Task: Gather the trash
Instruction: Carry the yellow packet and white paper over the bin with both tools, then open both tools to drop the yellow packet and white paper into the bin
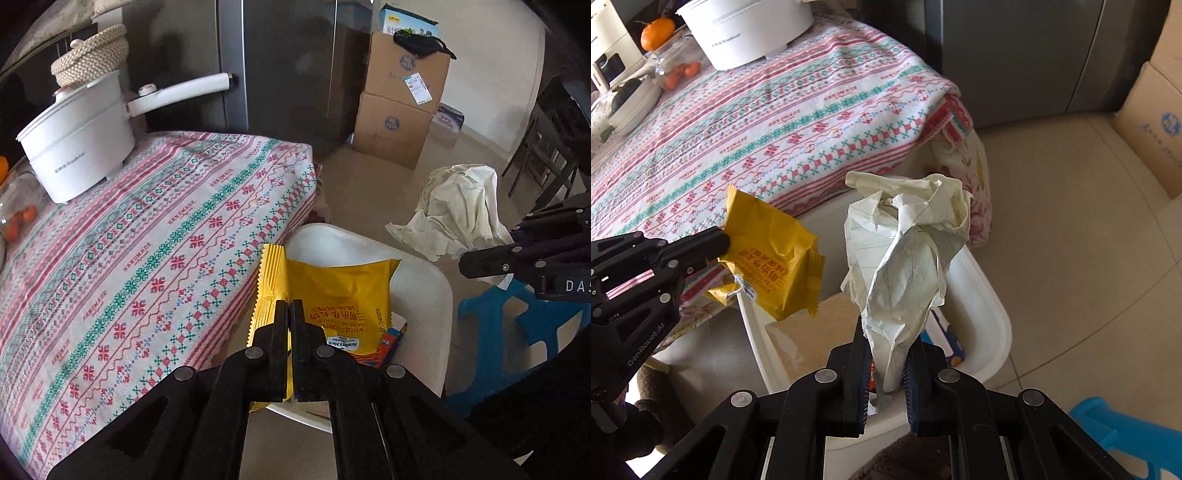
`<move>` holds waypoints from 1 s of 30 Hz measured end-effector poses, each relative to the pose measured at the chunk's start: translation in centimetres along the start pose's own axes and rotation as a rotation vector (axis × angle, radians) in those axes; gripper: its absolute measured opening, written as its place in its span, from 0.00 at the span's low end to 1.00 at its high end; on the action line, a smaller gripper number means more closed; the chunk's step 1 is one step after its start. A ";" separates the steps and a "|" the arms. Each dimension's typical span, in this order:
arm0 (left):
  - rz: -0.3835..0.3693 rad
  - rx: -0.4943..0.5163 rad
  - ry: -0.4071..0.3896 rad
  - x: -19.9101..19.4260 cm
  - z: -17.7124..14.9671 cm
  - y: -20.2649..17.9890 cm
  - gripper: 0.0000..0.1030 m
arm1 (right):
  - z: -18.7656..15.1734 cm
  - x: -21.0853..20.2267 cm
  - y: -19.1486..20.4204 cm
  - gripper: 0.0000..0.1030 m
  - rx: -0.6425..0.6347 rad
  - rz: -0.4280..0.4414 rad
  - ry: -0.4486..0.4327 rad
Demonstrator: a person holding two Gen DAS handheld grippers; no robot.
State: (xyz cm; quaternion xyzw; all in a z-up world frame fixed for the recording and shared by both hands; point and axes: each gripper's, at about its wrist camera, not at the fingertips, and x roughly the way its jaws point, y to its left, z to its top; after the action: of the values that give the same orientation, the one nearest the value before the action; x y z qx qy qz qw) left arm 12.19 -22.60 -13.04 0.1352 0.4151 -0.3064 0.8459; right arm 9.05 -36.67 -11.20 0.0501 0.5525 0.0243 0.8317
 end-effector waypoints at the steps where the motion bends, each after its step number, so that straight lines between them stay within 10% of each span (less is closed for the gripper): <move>1: -0.001 0.003 0.005 0.1 0.1 -0.1 0.03 | 0.0 0.0 -0.2 0.12 0.003 -0.001 0.001; 7: 0.027 -0.007 0.003 -1.1 0.2 0.1 0.54 | 0.2 0.0 -1.0 0.12 0.018 0.001 0.002; 30: 0.141 -0.214 -0.040 -7.9 -1.6 7.7 0.76 | 2.1 4.3 3.6 0.14 -0.062 -0.021 0.104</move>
State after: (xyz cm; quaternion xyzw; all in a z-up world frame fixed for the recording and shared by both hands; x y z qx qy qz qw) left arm 12.39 -12.61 -8.01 0.0668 0.4179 -0.2027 0.8831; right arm 12.73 -32.81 -13.94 0.0174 0.5943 0.0353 0.8033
